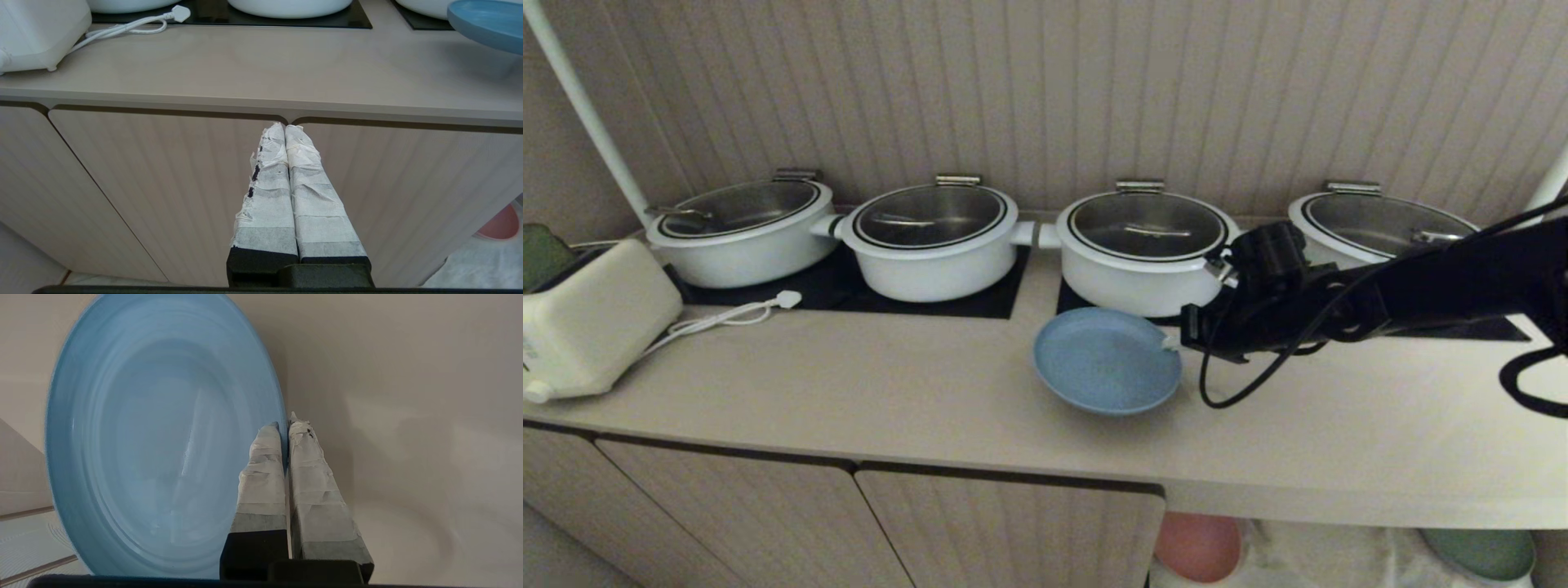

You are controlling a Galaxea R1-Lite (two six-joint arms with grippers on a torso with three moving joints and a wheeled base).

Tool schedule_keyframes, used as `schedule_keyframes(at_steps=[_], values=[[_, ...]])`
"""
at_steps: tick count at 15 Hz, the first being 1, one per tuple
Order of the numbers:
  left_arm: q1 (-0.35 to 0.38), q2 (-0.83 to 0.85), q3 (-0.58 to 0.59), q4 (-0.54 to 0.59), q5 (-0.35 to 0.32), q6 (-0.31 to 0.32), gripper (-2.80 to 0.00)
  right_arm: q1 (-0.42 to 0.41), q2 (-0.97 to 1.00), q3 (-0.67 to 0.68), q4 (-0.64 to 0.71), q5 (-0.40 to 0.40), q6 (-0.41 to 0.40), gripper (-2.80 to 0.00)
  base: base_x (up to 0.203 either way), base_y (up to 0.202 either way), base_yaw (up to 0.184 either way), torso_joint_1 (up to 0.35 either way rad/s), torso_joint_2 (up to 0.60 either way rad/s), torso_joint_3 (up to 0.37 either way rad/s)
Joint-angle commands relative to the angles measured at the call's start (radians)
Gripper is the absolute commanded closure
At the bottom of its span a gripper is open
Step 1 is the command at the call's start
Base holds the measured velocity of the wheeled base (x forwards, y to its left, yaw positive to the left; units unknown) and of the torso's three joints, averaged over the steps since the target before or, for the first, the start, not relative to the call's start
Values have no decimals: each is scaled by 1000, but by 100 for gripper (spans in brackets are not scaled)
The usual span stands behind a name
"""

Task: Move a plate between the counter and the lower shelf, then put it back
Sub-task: Put the plate

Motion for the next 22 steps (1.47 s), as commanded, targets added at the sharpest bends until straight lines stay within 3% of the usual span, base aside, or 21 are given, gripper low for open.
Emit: schedule_keyframes(at_steps=[1,18,22], values=[[0,0,0,0,1,0,0,2,22,-28,20,2,1,0,0,0,0,0,0,0],[0,0,0,0,1,0,0,8,45,-6,28,1,-30,0,0,0,0,0,0,0],[0,0,0,0,1,0,0,10,54,-6,28,-45,-30,0,0,0,0,0,0,0]])
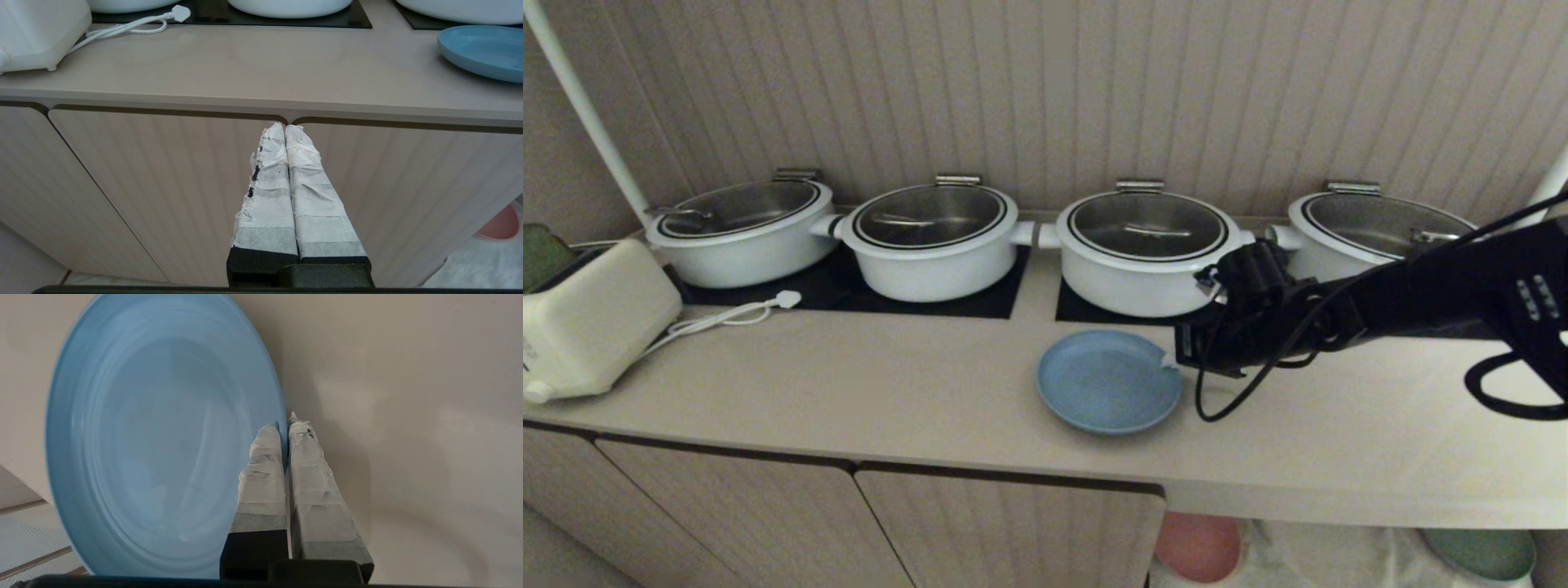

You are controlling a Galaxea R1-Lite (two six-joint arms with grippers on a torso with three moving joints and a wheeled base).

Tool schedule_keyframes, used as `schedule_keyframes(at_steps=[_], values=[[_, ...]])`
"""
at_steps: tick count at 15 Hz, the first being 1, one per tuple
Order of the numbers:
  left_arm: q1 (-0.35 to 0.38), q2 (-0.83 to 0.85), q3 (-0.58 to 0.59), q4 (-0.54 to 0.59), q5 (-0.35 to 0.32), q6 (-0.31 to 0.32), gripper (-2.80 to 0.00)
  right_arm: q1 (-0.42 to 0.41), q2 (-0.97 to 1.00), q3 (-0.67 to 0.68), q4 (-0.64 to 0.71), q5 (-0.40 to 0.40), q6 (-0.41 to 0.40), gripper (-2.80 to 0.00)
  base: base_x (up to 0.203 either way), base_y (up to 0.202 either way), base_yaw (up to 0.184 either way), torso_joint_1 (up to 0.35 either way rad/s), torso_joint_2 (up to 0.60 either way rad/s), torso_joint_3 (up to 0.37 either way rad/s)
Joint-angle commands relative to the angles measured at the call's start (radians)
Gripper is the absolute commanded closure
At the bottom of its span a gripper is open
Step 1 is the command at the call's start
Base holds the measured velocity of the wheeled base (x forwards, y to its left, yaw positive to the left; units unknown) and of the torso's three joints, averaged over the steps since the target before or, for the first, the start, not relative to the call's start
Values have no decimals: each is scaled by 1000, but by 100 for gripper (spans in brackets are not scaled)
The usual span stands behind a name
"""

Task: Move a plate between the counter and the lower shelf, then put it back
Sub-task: Put the plate

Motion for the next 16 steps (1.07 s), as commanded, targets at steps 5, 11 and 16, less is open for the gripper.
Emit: schedule_keyframes(at_steps=[5,11,16], values=[[0,0,0,0,1,0,0,1,5,3,0,2,2,0,0,0,0,0,0,0],[0,0,0,0,1,0,0,4,7,2,0,1,2,0,0,0,0,0,0,0],[0,0,0,0,1,0,0,4,2,1,3,1,2,-280,0,0,0,0,0,0]])
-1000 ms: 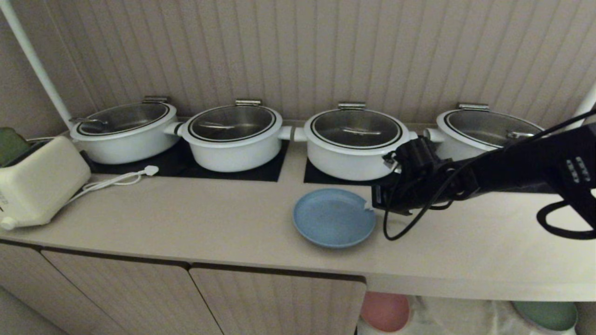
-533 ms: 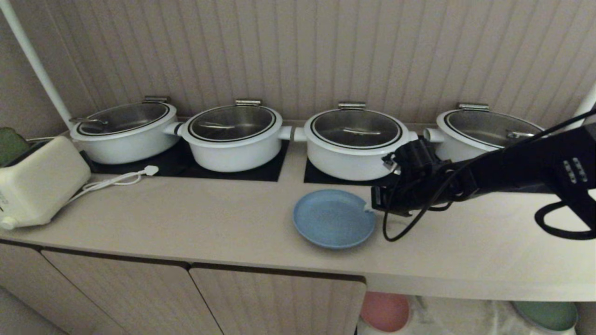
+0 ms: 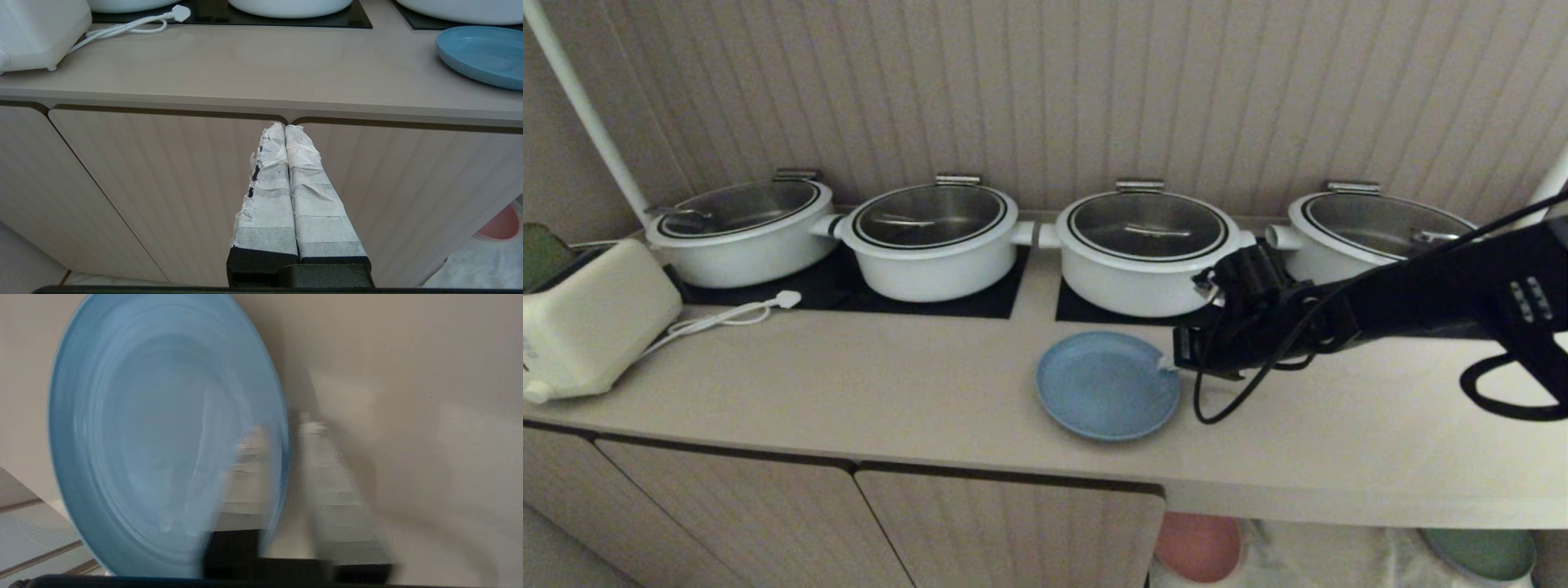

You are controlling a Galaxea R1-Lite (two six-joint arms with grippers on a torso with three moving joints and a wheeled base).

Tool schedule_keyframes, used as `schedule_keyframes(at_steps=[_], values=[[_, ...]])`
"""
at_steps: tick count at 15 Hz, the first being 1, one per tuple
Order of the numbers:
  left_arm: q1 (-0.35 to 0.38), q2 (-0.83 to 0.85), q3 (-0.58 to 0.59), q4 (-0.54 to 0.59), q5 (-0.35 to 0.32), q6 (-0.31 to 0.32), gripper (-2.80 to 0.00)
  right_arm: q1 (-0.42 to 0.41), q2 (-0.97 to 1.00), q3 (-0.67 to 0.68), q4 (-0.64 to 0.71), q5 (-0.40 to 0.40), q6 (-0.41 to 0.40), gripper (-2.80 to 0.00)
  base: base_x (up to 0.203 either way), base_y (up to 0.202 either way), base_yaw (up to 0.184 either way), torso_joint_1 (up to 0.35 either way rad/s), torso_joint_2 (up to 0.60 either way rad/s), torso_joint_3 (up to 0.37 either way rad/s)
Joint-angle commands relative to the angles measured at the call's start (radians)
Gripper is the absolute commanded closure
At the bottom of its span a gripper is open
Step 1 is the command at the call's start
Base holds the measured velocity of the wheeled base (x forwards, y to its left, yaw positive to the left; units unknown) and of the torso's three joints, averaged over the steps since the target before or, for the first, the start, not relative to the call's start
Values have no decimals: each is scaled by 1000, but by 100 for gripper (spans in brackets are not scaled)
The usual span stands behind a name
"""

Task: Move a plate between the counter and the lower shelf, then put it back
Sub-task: Put the plate

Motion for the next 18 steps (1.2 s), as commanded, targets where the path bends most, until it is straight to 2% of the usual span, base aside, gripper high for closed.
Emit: schedule_keyframes(at_steps=[1,11,18], values=[[0,0,0,0,0,0,0,0,-3,0,-1,2,-2,-280,0,0,0,0,0,0],[0,0,0,0,0,0,0,0,-40,11,-2,2,-5,-280,0,0,0,0,0,0],[0,0,0,0,0,0,0,0,-144,139,-13,2,-7,-280,0,0,0,0,0,0]])
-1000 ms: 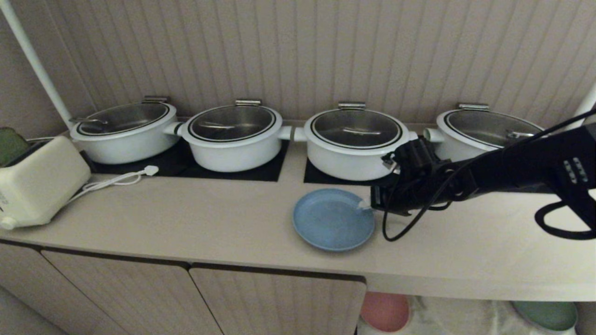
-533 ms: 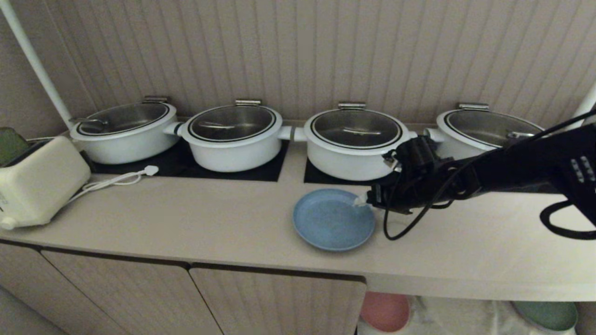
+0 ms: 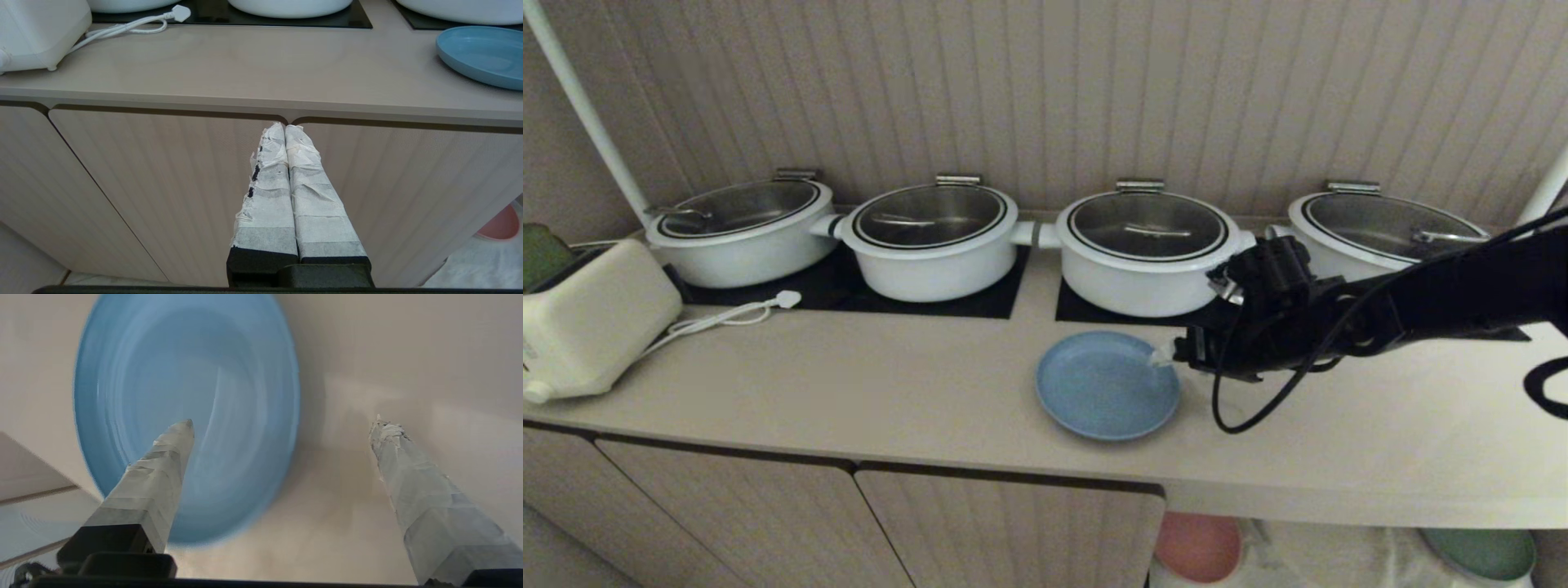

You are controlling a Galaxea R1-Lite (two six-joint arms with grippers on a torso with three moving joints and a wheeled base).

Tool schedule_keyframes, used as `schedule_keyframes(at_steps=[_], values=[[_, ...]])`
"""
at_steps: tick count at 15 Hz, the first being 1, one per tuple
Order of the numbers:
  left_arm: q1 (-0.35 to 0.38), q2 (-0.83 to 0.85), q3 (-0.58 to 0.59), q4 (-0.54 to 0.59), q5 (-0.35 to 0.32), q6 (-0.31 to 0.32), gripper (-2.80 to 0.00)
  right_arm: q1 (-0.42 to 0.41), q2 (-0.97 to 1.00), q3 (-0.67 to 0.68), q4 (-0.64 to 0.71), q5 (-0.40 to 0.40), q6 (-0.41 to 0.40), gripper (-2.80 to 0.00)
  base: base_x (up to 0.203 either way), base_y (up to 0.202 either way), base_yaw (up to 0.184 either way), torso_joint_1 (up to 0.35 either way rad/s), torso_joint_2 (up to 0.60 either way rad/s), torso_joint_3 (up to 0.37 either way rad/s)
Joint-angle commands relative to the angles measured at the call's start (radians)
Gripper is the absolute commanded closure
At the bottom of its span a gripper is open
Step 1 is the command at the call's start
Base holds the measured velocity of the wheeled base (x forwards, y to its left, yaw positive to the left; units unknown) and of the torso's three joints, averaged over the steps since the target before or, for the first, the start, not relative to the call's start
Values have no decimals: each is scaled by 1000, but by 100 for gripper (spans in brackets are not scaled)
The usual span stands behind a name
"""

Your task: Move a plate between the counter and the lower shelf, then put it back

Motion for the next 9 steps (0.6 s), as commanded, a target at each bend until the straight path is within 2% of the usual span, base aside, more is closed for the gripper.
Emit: schedule_keyframes(at_steps=[1,3,8,9], values=[[0,0,0,0,0,0,0,0,-47,46,-1,2,-2,-280,0,0,0,0,0,0],[0,0,0,0,0,0,0,0,-81,94,-2,2,-30,-280,0,0,0,0,0,0],[0,0,0,0,0,0,0,2,-164,186,-17,1,-41,-280,0,0,0,0,0,0],[0,0,0,0,0,0,0,2,-180,209,-39,2,-41,0,0,0,0,0,0,0]])
